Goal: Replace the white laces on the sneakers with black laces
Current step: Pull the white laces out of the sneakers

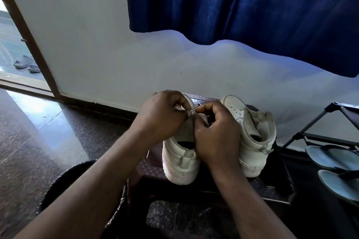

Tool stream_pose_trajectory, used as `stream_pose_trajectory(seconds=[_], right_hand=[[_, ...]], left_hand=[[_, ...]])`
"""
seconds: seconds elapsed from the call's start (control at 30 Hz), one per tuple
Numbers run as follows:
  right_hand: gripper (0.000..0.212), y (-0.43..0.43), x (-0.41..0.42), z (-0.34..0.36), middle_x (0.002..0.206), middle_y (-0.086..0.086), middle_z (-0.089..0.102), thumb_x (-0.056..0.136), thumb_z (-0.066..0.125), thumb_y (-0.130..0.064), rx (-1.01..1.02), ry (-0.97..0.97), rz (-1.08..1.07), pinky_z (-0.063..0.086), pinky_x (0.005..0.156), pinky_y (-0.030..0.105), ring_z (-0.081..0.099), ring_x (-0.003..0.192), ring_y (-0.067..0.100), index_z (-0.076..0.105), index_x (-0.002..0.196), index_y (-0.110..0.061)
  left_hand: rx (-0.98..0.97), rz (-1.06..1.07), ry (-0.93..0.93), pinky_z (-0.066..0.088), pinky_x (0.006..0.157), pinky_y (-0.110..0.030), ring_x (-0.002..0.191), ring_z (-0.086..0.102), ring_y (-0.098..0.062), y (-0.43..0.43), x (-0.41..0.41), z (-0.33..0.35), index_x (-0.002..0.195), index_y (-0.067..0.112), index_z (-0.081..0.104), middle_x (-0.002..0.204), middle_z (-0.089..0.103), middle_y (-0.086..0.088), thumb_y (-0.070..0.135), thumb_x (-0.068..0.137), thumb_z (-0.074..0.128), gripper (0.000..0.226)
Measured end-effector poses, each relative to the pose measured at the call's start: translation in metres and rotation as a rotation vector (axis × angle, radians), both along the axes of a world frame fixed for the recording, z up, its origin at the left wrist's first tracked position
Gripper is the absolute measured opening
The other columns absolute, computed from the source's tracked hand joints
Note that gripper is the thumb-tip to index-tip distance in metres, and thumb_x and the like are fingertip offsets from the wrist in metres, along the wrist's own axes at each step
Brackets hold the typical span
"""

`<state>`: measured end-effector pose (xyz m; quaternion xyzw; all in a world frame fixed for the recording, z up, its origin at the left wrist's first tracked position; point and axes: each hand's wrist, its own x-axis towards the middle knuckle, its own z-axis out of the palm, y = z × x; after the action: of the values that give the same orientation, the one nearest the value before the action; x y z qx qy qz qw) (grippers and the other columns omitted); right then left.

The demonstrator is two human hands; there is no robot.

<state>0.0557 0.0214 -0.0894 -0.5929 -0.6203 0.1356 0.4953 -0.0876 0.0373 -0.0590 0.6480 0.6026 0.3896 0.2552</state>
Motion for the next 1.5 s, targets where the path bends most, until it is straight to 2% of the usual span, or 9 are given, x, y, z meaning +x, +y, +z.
stream_pose_trajectory(seconds=[0.17,0.37,0.7,0.87,0.93,1.07,1.27,1.4,1.5], right_hand=[[0.014,-0.002,0.001,0.000,0.093,-0.011,0.070,0.084,0.070,-0.015,0.005,0.018,-0.003,0.055,0.075,0.038,0.067,0.085,0.013,0.067,0.093,-0.026],[0.015,-0.002,-0.002,-0.001,0.089,-0.009,0.069,0.083,0.064,-0.012,0.031,-0.005,-0.032,0.055,0.073,0.038,0.066,0.083,0.015,0.066,0.089,-0.025],[0.016,-0.004,-0.003,0.002,0.088,-0.010,0.069,0.083,0.064,-0.011,0.018,0.006,-0.033,0.055,0.072,0.036,0.065,0.081,0.013,0.066,0.089,-0.026],[0.013,-0.004,-0.003,0.002,0.089,-0.010,0.070,0.083,0.064,-0.014,0.022,0.011,-0.037,0.055,0.073,0.035,0.066,0.081,0.012,0.066,0.088,-0.025],[0.014,-0.004,-0.003,0.002,0.089,-0.010,0.070,0.083,0.064,-0.013,0.028,0.007,-0.042,0.054,0.073,0.034,0.065,0.081,0.011,0.066,0.088,-0.026],[0.012,-0.005,-0.003,0.002,0.090,-0.010,0.070,0.081,0.062,-0.017,0.020,0.035,-0.029,0.055,0.073,0.034,0.066,0.081,0.010,0.066,0.088,-0.026],[0.013,-0.003,-0.002,0.001,0.091,-0.010,0.070,0.084,0.069,-0.014,0.027,0.015,-0.036,0.055,0.074,0.034,0.066,0.083,0.011,0.067,0.091,-0.026],[0.014,-0.003,-0.001,0.000,0.092,-0.011,0.070,0.085,0.069,-0.014,0.020,0.022,-0.028,0.055,0.074,0.035,0.066,0.082,0.009,0.067,0.091,-0.027],[0.014,-0.002,-0.001,-0.001,0.091,-0.010,0.070,0.084,0.066,-0.014,0.031,0.015,-0.034,0.055,0.072,0.037,0.067,0.080,0.011,0.067,0.092,-0.026]], left_hand=[[0.230,0.128,0.447,0.041,0.081,-0.030,0.098,0.048,-0.019,-0.009,0.004,0.005,0.091,0.032,0.068,0.091,0.063,0.011,0.015,0.092,0.061,0.018],[-0.035,0.112,-0.733,0.046,0.068,-0.030,0.062,0.057,-0.013,-0.002,-0.013,0.013,0.087,0.012,0.060,0.074,0.065,-0.005,0.006,0.106,0.053,0.021],[0.052,0.175,0.224,0.032,0.054,-0.006,0.065,0.053,0.004,-0.001,-0.021,0.014,0.069,0.027,0.067,0.070,0.059,0.015,0.037,0.099,0.067,0.031],[-0.026,-0.026,-1.084,0.061,0.080,-0.034,0.075,0.070,-0.018,-0.002,-0.028,0.025,0.086,0.013,0.057,0.075,0.065,-0.002,0.024,0.111,0.046,0.029],[-0.072,-0.019,-1.221,0.059,0.074,-0.038,0.060,0.060,-0.018,-0.002,-0.033,0.024,0.085,0.015,0.053,0.068,0.057,-0.002,0.027,0.112,0.044,0.031],[0.074,0.085,-0.664,0.039,0.059,-0.035,0.054,0.038,-0.016,0.000,-0.026,0.014,0.088,0.017,0.051,0.063,0.041,0.006,0.036,0.107,0.056,0.027],[0.011,0.000,0.299,0.034,0.064,-0.021,0.084,0.056,-0.011,-0.008,-0.008,0.011,0.092,0.039,0.076,0.093,0.053,0.009,0.041,0.089,0.077,0.004],[0.061,0.079,0.380,0.037,0.074,-0.024,0.088,0.056,-0.012,-0.010,0.003,0.007,0.093,0.037,0.074,0.102,0.053,0.008,0.030,0.094,0.072,0.008],[-0.030,0.004,-0.251,0.041,0.065,-0.020,0.075,0.058,-0.008,-0.007,0.001,0.005,0.085,0.024,0.068,0.096,0.069,0.008,0.011,0.099,0.064,0.020]])
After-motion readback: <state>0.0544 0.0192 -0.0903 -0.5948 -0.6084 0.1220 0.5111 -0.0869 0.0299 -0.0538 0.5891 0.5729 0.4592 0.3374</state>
